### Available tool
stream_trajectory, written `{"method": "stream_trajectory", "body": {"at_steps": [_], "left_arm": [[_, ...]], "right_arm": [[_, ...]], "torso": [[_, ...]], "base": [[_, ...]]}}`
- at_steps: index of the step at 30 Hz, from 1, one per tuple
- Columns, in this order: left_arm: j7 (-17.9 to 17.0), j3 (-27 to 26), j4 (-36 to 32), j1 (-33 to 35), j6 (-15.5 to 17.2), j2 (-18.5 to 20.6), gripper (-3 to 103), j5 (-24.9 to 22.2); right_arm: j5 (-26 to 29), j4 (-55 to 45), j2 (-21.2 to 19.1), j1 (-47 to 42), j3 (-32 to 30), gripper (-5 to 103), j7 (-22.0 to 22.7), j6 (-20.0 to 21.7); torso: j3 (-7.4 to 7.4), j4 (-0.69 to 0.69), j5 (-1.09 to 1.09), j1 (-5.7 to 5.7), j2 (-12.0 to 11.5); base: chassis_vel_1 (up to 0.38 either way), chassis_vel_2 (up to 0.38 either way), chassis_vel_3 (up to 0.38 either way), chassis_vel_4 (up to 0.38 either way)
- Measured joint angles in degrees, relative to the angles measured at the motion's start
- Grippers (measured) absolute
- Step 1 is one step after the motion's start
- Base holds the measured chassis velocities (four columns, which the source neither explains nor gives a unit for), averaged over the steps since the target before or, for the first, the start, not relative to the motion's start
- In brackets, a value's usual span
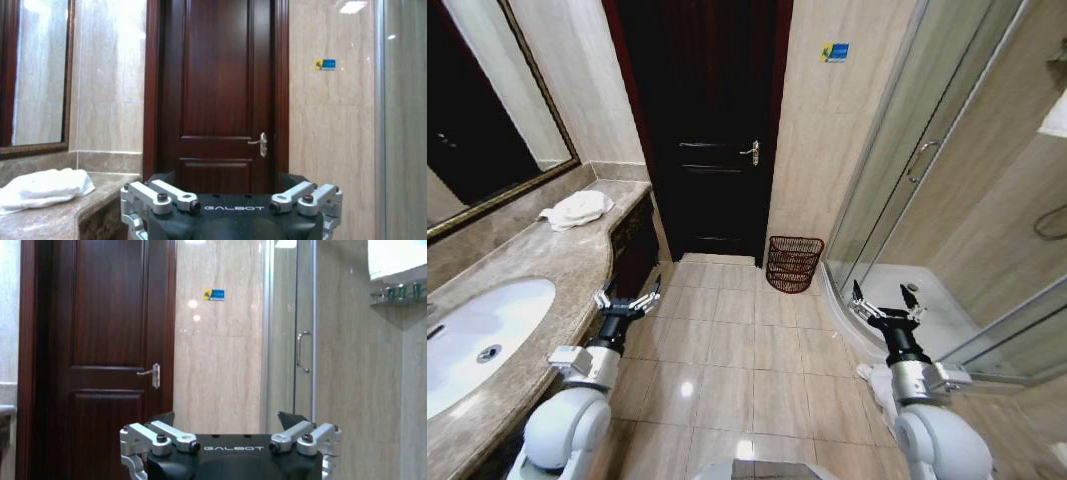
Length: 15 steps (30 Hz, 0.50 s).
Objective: Discard the used towel into the hamper.
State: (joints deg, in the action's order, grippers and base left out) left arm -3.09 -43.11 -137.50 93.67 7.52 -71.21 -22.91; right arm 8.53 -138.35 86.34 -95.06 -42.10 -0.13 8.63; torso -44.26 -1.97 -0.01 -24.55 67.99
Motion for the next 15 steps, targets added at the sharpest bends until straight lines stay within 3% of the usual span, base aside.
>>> {"method": "stream_trajectory", "body": {"at_steps": [7, 15], "left_arm": [[0.0, 0.1, -0.2, -0.1, -0.2, 0.4, 100, 0.2], [0.0, -0.2, -0.2, -0.1, -0.1, 1.2, 100, 0.4]], "right_arm": [[-0.9, -1.9, 0.5, -1.4, 0.5, 100, 0.1, 0.3], [-1.3, -2.2, 0.6, -1.3, 0.3, 100, 0.8, 0.9]], "torso": [[-0.19, -0.01, 0.0, -0.22, 0.4], [-1.68, 0.0, 0.0, -1.4, 3.1]], "base": [[0.0, 0.0, 0.0, 0.0], [0.0, 0.0, 0.0, 0.0]]}}
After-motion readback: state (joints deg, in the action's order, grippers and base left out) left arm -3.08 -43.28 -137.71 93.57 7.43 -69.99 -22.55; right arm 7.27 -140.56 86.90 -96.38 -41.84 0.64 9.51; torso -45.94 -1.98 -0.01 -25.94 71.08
